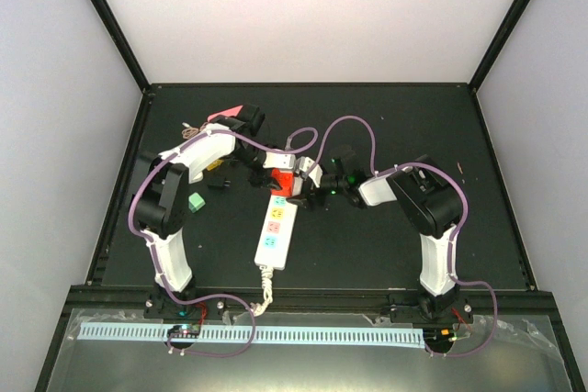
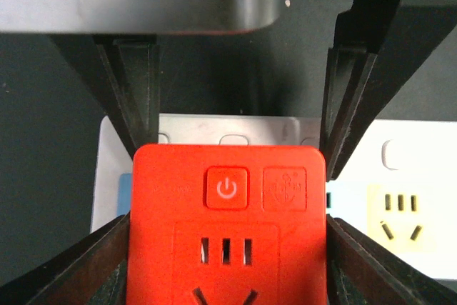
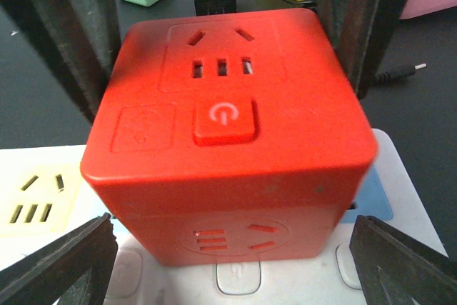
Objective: Pull the plug off the socket
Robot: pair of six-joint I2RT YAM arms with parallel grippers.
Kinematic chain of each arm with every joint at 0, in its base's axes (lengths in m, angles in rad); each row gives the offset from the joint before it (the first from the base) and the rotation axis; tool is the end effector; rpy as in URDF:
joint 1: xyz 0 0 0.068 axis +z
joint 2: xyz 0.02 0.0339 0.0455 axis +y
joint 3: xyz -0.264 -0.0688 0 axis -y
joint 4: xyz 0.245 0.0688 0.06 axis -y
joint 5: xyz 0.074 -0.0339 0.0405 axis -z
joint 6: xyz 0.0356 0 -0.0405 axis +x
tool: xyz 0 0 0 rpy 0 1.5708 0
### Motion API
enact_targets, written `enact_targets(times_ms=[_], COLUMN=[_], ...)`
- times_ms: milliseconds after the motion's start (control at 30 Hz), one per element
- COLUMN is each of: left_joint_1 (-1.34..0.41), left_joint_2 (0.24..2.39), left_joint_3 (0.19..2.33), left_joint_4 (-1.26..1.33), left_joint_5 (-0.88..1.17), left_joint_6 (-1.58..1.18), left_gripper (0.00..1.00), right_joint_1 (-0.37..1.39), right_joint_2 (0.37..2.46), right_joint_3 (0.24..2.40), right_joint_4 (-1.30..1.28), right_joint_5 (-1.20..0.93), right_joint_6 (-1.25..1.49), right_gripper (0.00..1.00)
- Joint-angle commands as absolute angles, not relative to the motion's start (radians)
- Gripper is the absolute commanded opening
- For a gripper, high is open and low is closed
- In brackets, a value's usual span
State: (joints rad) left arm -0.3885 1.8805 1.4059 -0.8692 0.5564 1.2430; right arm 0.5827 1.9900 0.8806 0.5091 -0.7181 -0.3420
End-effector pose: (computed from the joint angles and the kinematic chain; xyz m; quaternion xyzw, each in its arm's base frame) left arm 0.3346 -0.1573 0.2048 0.7171 0.6321 -0.2032 0.2122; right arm 0.2989 0.2251 0.1050 -0.5161 0.6681 0.3610 0.3962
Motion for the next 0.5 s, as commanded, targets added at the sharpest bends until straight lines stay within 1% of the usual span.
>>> enact_targets(times_ms=[0, 133, 200, 333, 467], left_joint_1=[-0.396, -0.396, -0.396, -0.396, -0.394], left_joint_2=[1.852, 1.807, 1.791, 1.771, 1.759], left_joint_3=[1.446, 1.441, 1.437, 1.435, 1.438], left_joint_4=[-0.896, -0.895, -0.894, -0.891, -0.891], left_joint_5=[0.585, 0.613, 0.637, 0.680, 0.710], left_joint_6=[1.245, 1.246, 1.245, 1.225, 1.217], left_gripper=[0.51, 0.40, 0.38, 0.32, 0.29], right_joint_1=[0.580, 0.580, 0.582, 0.586, 0.589], right_joint_2=[1.991, 1.989, 1.987, 1.981, 1.978], right_joint_3=[0.888, 0.900, 0.900, 0.901, 0.906], right_joint_4=[0.447, 0.415, 0.410, 0.392, 0.374], right_joint_5=[-0.709, -0.700, -0.693, -0.672, -0.664], right_joint_6=[-0.355, -0.360, -0.363, -0.372, -0.378], right_gripper=[0.92, 0.92, 0.92, 0.92, 0.92])
